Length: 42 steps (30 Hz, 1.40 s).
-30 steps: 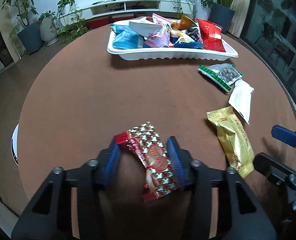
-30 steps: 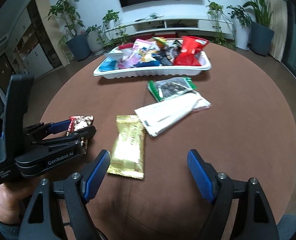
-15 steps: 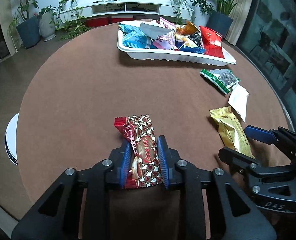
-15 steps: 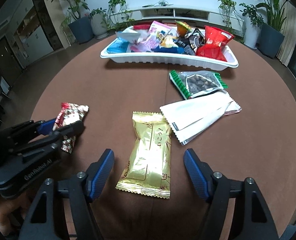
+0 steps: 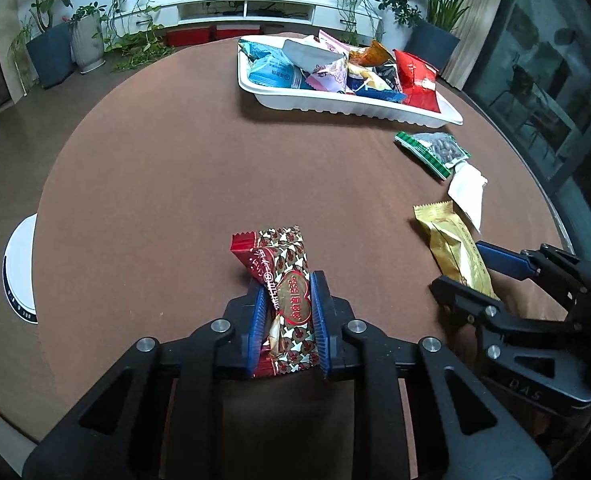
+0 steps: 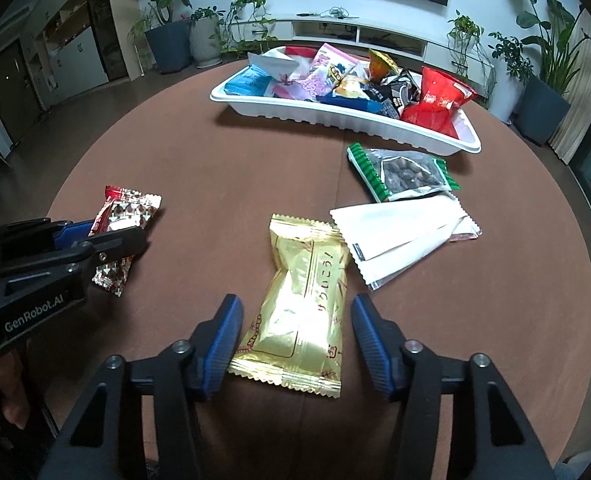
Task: Organize snacks
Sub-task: 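Grasp the red patterned candy with the left tool while the right tool grasps the gold cake, then carry the red candy with the left tool while the right tool carries the gold cake to the tray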
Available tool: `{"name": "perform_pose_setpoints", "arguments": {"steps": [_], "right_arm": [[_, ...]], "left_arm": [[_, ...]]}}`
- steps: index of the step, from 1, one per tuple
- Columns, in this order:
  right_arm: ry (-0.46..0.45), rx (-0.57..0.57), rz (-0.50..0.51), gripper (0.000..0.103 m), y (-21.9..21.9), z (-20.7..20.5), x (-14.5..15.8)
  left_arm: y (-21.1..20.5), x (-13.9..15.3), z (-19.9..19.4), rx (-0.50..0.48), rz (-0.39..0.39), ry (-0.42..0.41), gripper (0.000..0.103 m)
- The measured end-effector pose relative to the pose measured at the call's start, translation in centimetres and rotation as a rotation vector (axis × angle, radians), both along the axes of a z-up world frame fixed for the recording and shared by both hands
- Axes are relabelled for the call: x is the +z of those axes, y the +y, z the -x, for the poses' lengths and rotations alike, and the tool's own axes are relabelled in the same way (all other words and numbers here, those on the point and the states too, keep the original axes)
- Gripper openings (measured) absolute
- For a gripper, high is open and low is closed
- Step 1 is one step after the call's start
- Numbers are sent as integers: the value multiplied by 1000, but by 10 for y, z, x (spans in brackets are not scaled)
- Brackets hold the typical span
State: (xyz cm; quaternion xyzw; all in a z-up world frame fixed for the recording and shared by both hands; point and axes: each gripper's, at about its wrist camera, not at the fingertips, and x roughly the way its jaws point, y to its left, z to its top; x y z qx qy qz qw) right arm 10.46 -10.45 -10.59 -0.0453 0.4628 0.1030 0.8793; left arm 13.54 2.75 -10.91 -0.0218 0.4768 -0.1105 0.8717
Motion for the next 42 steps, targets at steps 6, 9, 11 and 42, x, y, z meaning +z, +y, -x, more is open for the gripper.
{"name": "perform_pose_setpoints", "arguments": {"steps": [6,9,11,42], "right_arm": [[14,-6,-46,33,-6,2,3],[19,-11,-72,33,-9,5,3],[29,-16,-110,33,-13,7,4],[-19,-196,-537,33,-151,-41,95]], "left_arm": [[1,0,5,-10,26,14,19],[1,1,8,-15,38,13,19],[0,3,9,-17,44,8,19],[7,111,-92,-51,143,-153,19]]}}
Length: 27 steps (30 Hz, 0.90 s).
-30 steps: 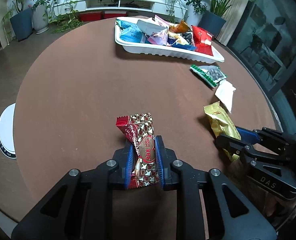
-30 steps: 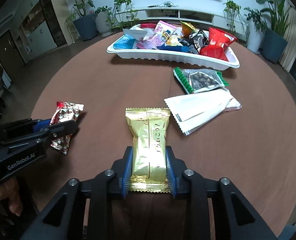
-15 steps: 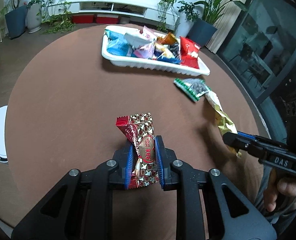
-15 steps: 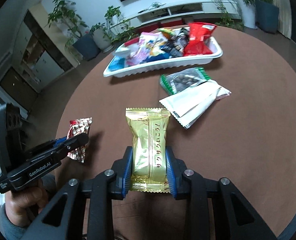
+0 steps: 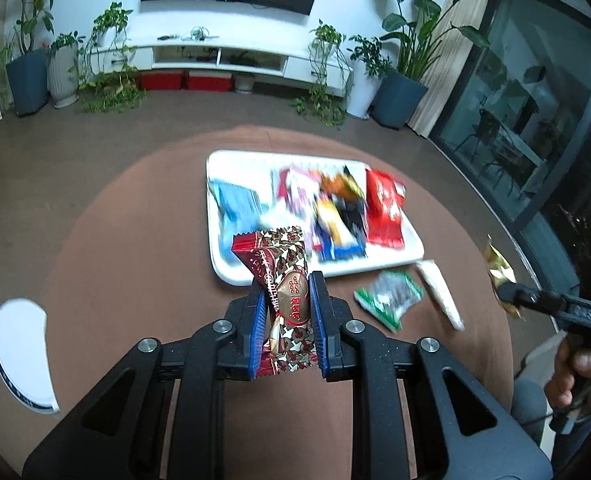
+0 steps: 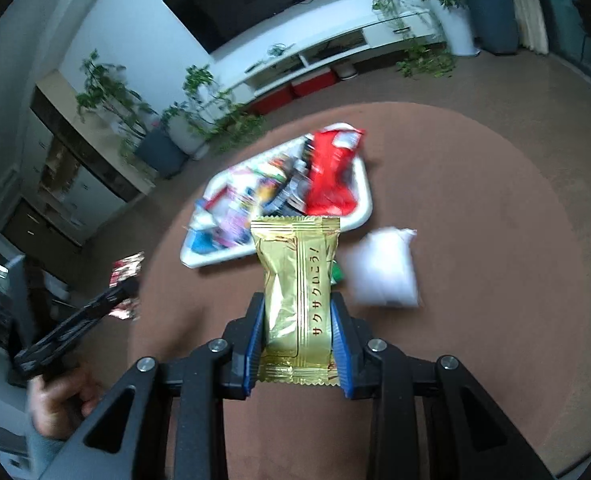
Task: Organize snacks
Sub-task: 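Carry the red candy with the left tool while the right tool carries the gold cake to the tray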
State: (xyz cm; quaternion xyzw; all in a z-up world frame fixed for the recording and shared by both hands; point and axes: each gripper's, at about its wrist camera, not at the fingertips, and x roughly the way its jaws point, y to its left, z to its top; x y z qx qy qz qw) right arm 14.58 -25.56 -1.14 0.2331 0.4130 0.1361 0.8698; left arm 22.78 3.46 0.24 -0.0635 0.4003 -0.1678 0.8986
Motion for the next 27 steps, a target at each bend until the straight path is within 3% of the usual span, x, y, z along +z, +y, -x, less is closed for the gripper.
{"name": "perform_pose_setpoints", "arguments": {"steps": [4,8,18,22,27], "right_arm": [[-2,35,-33,33,14,-3,3],[-6,49,0,33,23,-19,8],[-62,98,126,33,60,-112,47],[-35,119,169,33,82,-153,38],[42,122,234,33,102,-198,6]], "left_arm": [[-1,13,-16,-12,-20,-22,19],[-3,18,-38,-17,-36,-26,19],[-10,24,-114,-21,-78,-25,19],[-24,14,-149,-41,-106,-10,19],[-42,-10,-183,-71,-129,14,19]]}}
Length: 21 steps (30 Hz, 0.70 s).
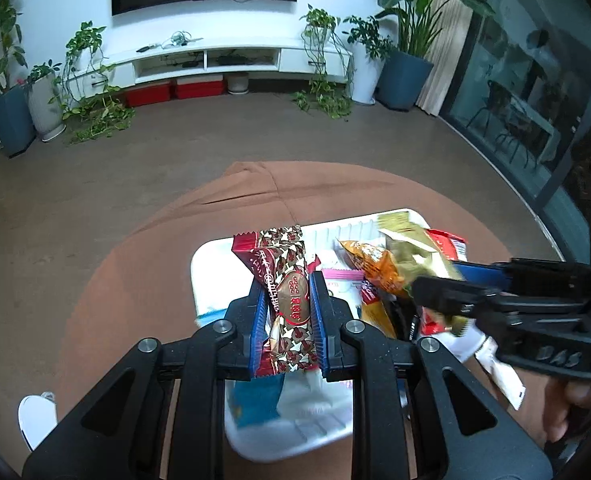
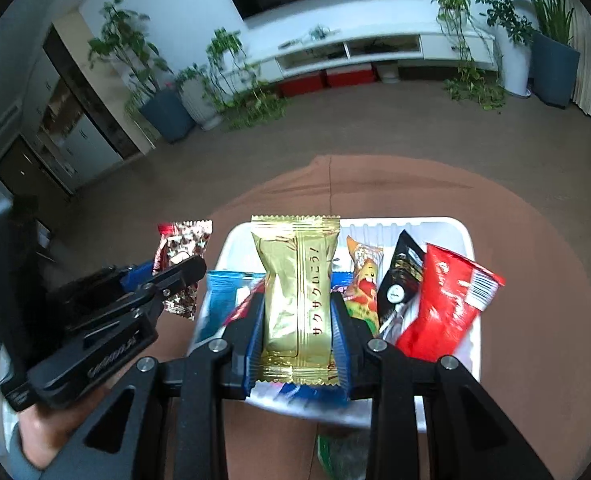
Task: Organize snacks
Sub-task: 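Carry the red candy with the left tool while the right tool carries the gold cake to the tray, then lower the red candy into the tray and open the left tool while the right tool releases the gold cake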
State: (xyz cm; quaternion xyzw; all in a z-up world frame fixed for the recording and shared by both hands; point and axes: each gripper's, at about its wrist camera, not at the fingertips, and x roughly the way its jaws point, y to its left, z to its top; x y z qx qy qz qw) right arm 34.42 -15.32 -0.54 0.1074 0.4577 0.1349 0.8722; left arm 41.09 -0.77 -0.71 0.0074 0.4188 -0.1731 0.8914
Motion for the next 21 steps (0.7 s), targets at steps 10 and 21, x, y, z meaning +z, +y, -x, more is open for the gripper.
{"name": "perform_pose_setpoints", "arguments": {"steps": [10,21], "right_arm": [[55,-19,76,33,10,-38,-44],[99,-20,94,33,12,-47,-74]], "left_arm": [[-20,-66,-40,11,-41,75,19],[-28,-102,-60,-3,-64,101,19]]}}
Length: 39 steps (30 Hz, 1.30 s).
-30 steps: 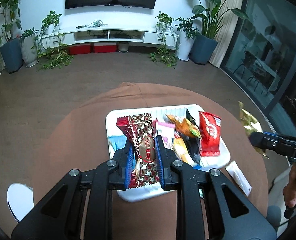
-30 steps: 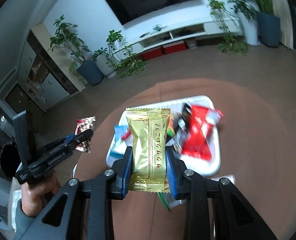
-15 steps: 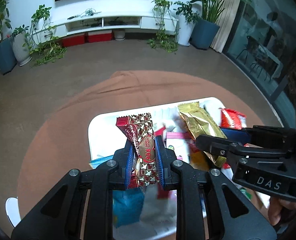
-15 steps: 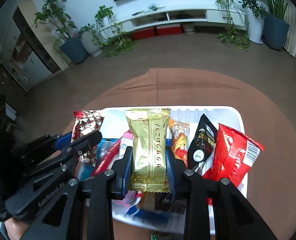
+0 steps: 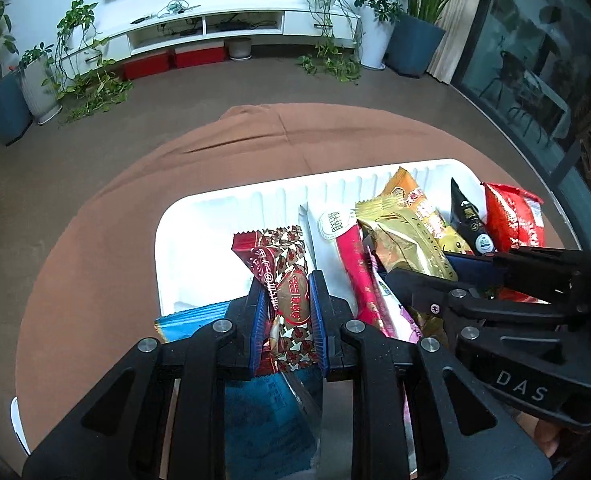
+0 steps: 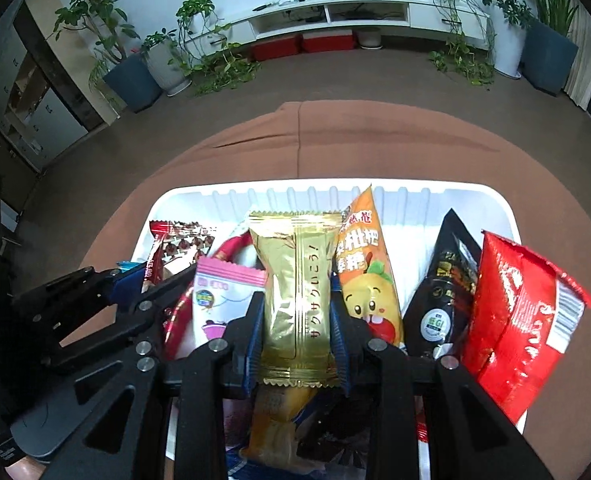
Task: Organize snacks
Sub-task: 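Lower the red candy into the tray and open the left tool while the right tool releases the gold cake, then withdraw both tools from the tray back over the last two snacks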
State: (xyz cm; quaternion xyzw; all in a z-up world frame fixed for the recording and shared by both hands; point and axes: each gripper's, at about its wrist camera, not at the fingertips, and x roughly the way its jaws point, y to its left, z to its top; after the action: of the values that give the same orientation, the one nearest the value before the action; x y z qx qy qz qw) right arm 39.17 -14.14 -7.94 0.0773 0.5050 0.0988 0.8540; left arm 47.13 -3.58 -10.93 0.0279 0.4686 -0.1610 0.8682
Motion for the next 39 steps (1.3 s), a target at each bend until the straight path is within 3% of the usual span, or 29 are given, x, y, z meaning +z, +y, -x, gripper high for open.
{"name": "perform_pose_setpoints", "arguments": {"steps": [11,18,23,27,29,34,39], "right_arm": [[-13,-5,-2,37,2,6,4],[-53,-11,-2,49,1,19,17],[-72,-12,-23,52,-3,28,26],[-92,-15,-56,60,-8,39,36],[-110,-4,-79,63,-11,49,43],[-167,9,-107,80,-29,85,60],[-198,-44,-129,89,-78,141,59]], "left_arm": [[-2,-4,-7,11,-21,-11,20],[4,7,-2,23,-27,-39,24],[12,15,3,42,-20,-60,51],[17,22,16,44,-18,-75,58],[19,29,27,49,-15,-95,67],[27,47,67,44,13,-142,89],[10,54,124,-41,7,-164,97]]}}
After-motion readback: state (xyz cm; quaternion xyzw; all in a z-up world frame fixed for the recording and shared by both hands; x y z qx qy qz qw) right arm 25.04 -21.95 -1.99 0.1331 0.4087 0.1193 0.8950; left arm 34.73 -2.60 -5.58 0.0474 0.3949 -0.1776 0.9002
